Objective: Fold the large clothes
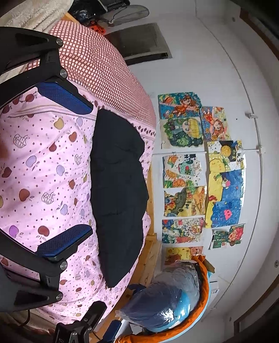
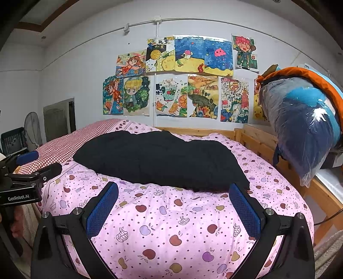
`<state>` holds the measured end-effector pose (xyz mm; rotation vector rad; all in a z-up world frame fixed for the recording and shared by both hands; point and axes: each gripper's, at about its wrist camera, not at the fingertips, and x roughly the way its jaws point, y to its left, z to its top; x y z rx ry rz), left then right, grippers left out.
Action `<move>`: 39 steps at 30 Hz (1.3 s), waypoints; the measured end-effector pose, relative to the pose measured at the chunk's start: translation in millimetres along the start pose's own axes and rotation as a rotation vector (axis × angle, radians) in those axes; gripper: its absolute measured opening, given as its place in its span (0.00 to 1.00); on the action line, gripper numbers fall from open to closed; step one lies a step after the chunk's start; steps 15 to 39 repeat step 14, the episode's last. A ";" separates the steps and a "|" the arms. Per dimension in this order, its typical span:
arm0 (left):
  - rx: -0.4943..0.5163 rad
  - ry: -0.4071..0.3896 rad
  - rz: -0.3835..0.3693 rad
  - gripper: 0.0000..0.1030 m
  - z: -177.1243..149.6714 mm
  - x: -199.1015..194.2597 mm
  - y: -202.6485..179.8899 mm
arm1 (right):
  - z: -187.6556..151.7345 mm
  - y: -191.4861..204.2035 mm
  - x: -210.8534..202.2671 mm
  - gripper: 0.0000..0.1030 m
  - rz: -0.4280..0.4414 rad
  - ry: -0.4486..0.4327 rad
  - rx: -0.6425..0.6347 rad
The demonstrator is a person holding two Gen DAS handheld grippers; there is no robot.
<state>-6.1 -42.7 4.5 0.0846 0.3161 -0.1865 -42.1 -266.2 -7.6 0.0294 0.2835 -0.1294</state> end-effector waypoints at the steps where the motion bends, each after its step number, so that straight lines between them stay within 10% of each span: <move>1: 0.000 -0.004 0.010 1.00 -0.6 -1.0 -0.8 | 0.0 -0.3 0.1 0.98 0.000 0.000 0.000; 39: 0.000 0.000 0.025 1.00 0.2 4.6 1.2 | 1.1 1.9 -1.4 0.98 -0.006 0.000 0.004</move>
